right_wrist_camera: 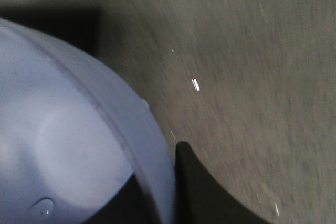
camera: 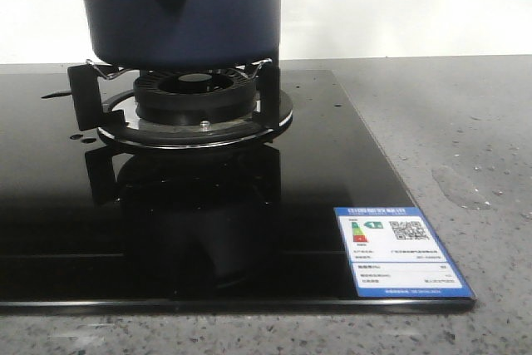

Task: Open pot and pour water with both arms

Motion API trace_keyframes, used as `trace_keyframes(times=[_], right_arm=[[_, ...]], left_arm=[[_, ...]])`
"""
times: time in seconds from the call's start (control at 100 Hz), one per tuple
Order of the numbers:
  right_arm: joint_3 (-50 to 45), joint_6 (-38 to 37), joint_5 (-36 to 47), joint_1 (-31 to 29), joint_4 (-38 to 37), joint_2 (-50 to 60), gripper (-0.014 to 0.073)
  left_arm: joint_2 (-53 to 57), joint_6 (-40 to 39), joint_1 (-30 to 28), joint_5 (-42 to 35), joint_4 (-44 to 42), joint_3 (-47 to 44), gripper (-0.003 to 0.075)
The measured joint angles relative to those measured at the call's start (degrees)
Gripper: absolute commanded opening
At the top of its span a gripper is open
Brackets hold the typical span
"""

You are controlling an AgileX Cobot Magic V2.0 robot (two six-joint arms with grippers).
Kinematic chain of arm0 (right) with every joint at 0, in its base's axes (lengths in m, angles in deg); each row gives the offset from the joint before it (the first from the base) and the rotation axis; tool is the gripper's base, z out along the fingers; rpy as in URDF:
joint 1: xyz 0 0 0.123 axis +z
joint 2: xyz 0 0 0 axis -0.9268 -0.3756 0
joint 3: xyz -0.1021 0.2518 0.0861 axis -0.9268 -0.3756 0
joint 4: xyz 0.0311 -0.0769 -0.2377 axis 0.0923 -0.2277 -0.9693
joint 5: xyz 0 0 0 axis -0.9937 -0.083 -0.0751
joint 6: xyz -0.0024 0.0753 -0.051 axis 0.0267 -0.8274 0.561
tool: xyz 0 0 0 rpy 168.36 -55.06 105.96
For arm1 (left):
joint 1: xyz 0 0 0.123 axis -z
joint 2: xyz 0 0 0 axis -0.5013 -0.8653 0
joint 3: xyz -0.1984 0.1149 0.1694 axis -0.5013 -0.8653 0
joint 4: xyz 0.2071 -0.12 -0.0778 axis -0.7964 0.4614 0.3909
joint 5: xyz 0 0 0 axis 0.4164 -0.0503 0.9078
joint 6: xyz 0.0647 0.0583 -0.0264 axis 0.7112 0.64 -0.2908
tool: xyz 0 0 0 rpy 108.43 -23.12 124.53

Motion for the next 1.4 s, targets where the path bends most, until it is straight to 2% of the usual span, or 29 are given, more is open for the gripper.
trace_keyframes(times=[0.24,0.39,0.53,0.62,0.69,0.79,0.91,1.01,1.4], right_arm=[[-24.0,5.8,6.0,-10.8,5.1,8.5,-0.0043],[-33.4,6.8,10.6,-11.8,5.5,9.9,-0.0042],[-37.8,7.0,14.3,-11.9,6.1,9.9,-0.0042],[-38.5,7.0,15.6,-12.1,6.9,10.0,-0.0034],[-38.7,7.0,16.1,-12.1,6.9,10.0,0.0016],[-38.8,7.0,16.4,-12.1,6.6,10.1,0.0173],[-38.9,7.0,16.5,-12.1,6.0,10.5,0.0415],[-37.5,7.0,16.5,-12.1,6.0,12.3,0.0526],[-23.7,7.0,18.5,-12.1,12.9,26.5,0.0533]], left_arm=[[-12.3,0.4,1.0,3.3,-0.3,9.0,0.0262],[-18.0,0.5,1.1,5.0,-0.4,12.0,0.0262],[-21.1,0.5,1.1,5.3,-0.8,12.5,0.0262],[-22.1,0.5,1.1,5.3,-1.0,12.5,0.0262],[-22.7,0.5,1.1,5.3,-1.2,12.5,0.0262],[-22.9,0.5,1.1,5.3,-1.7,12.6,0.0262],[-22.9,0.5,1.1,4.9,-2.8,12.7,0.0262],[-23.0,0.5,1.2,3.9,-3.7,12.7,0.0262],[-25.7,0.5,1.2,5.1,-3.3,12.9,0.0262]])
